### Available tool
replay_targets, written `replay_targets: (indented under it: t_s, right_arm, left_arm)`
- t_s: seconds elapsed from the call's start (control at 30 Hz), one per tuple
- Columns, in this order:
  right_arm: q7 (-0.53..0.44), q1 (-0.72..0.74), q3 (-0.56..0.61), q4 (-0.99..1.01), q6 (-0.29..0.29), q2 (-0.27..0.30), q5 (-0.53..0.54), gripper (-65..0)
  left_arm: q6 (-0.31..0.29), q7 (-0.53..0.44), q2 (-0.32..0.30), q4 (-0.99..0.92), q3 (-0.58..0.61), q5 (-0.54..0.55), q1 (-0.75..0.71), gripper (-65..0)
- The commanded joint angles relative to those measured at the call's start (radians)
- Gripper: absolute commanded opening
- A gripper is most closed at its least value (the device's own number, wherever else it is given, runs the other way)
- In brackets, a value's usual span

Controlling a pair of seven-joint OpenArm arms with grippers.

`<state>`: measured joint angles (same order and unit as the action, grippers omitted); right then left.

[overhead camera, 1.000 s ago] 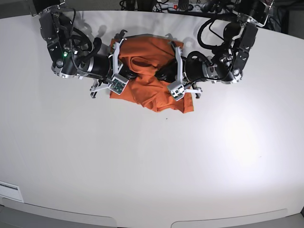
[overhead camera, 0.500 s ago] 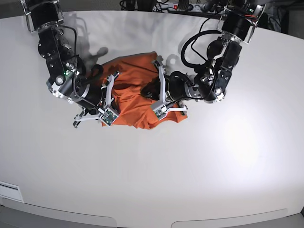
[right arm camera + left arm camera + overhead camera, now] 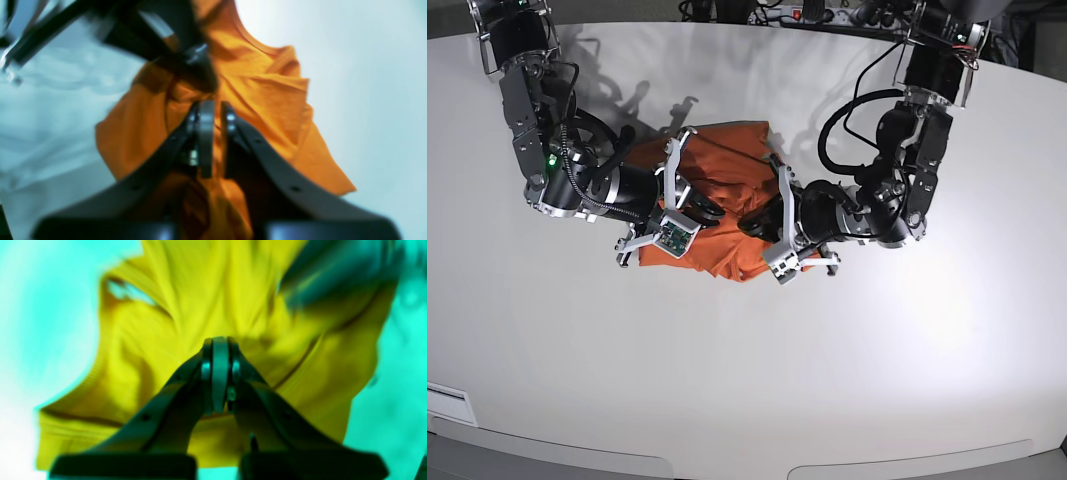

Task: Fold the T-shirt properly
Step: 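Flip the bundle over with both grippers and release with the left, then pull the bundle's edge with the right gripper to flatten it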

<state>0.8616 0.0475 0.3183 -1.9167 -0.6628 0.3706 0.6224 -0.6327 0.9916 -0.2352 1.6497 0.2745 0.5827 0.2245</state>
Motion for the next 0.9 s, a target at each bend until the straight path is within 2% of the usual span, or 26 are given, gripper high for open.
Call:
replay_targets:
  t_s: [0.0,0.07,0.13,0.27,0.43,0.57,0.67,0.87]
  right_arm:
    - [-0.023,0.019,-0.006,-0.018,-0.006,0.006,0.029,-48.5]
    - [-0.023,0.019,-0.006,-0.018,-0.007,0.006,0.033,-39.6]
    - [-0.030,0.019,-0.005,-0.018,-0.007,0.006,0.025,-35.3]
    - [-0.058,0.016,-0.004,0.000,-0.008,-0.011,-0.032,-35.0]
    - [-0.086,0.016,-0.003,0.046,-0.020,-0.062,-0.108,-35.0]
    - [-0.092,0.019,-0.003,0.091,-0.035,-0.071,-0.116,-35.7]
    - [-0.116,0.018,-0.003,0.114,-0.035,-0.072,-0.156,-39.4]
    - [-0.145,0.019,-0.003,0.182,-0.035,-0.072,-0.179,-39.8]
  left_arm:
    - [-0.003,-0.014,-0.003,0.016,-0.027,0.032,0.020,-65.0]
    - [-0.003,-0.014,-0.003,0.018,-0.084,0.082,0.021,-65.0]
    - [-0.003,-0.010,-0.003,0.019,-0.157,0.130,0.026,-65.0]
    - [-0.003,0.047,-0.016,0.019,-0.335,0.264,0.031,-65.0]
    - [-0.003,0.081,-0.100,0.019,-0.474,0.388,-0.013,-65.0]
    - [-0.003,0.083,-0.155,0.019,-0.500,0.391,-0.059,-65.0]
    - [-0.003,0.083,-0.185,0.019,-0.501,0.401,-0.095,-65.0]
    - [-0.003,0.083,-0.191,0.019,-0.501,0.402,-0.130,-65.0]
